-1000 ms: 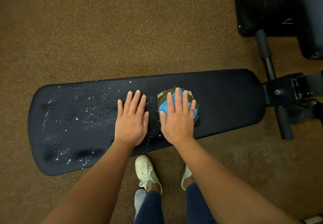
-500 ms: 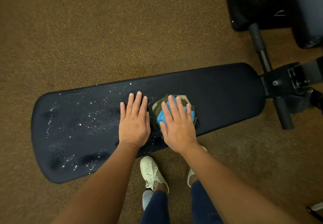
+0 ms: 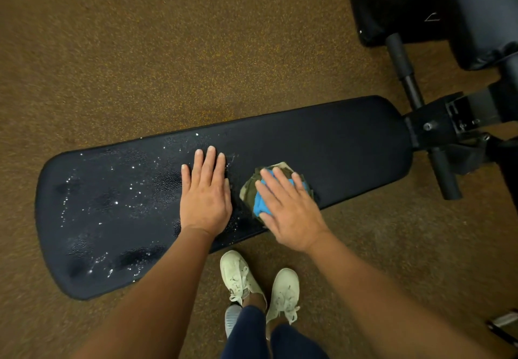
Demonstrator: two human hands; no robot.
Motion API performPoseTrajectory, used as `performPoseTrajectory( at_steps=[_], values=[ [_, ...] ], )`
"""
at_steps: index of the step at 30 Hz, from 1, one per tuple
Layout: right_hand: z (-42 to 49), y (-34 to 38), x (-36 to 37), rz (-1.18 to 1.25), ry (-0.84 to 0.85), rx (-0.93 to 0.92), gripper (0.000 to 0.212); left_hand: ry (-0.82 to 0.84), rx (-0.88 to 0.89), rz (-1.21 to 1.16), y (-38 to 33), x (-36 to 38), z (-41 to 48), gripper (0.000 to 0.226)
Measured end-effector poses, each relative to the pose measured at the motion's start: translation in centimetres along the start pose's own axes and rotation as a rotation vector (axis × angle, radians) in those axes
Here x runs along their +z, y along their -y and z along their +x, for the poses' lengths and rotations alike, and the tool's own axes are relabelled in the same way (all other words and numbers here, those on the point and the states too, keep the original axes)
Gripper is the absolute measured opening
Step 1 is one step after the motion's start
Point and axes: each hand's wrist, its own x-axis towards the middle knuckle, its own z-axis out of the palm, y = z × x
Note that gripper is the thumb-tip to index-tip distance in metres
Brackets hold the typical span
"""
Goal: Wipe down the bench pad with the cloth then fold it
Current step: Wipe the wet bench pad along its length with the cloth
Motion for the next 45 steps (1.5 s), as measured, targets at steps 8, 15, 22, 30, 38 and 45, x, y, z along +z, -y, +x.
performPoseTrajectory(
  at_steps=[8,15,22,30,38,45],
  values=[
    [2.7,2.2,-0.1,0.033,-0.067,0.348,0.064,-0.001,-0.043,-0.025,-0.7,0.3,-0.1,0.055],
    [0.1,-1.5,0.4,-0.010,-0.078,0.030,0.062,-0.027,-0.102,-0.042,-1.6,0.6,-0.2,0.052],
    [0.2,1.0,0.6,-0.005,-0.030,0.027,0.062,-0.029,-0.124,-0.037,-2.0,0.7,-0.3,0.054],
    [1.3,-0.5,-0.2,0.019,-0.058,0.219,0.064,-0.008,-0.145,-0.061,-2.2,0.2,-0.3,0.052],
    [-1.3,-2.4,0.7,0.001,-0.057,-0.043,0.061,-0.016,-0.146,-0.065,-2.3,0.4,-0.3,0.052],
    [0.5,1.2,0.3,0.046,-0.056,0.227,0.061,-0.005,-0.153,-0.060,-2.2,0.3,-0.4,0.059]
  ],
)
